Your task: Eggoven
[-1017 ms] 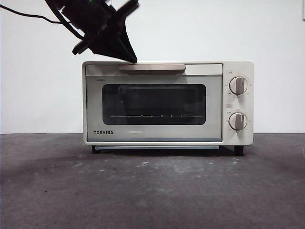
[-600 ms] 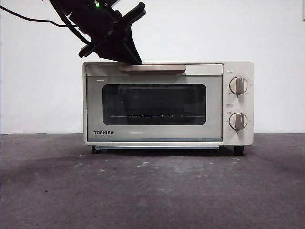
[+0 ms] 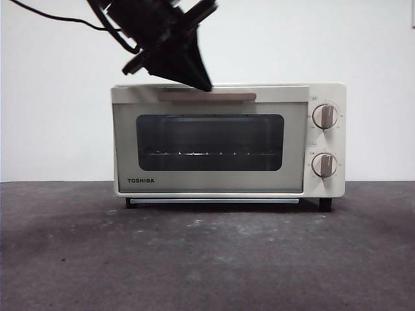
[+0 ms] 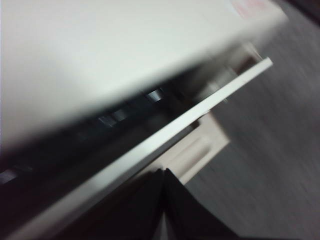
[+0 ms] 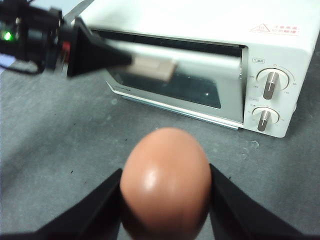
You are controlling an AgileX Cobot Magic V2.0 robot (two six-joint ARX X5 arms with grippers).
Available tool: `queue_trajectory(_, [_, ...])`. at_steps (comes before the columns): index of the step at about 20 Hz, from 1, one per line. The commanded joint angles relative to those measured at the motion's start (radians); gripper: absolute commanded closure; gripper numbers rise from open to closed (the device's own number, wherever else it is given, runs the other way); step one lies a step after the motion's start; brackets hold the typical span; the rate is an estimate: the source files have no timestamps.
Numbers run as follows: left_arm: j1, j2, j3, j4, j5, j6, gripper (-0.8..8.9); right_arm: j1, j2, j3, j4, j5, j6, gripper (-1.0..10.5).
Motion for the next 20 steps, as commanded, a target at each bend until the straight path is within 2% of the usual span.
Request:
queue_trajectory(1, [-0.042,0.042,-0.011,-0.084,-0.014,0.022,8.06,0.006,0.006,0.018,0.015,0.002,-0.010,9.4])
queue_trajectory(12, [-0.192,0.040,-0.011,-0.294,-0.012,0.017,8.06,0.006,0.028,0.018,0.016,0.005,-0.008,9.4])
queue_trajectory(17, [-0.194,-0.028,-0.011,-0.299,-0.014,0.014,8.06,0.006,0.134,0.018,0.035,0.003,-0.008,9.4])
queue_trajectory(20, [-0.148,-0.132,-0.011,-0.299,-0.015,0.010,8.06,0.006,0.235,0.018,0.115,0.000,-0.005,9.4])
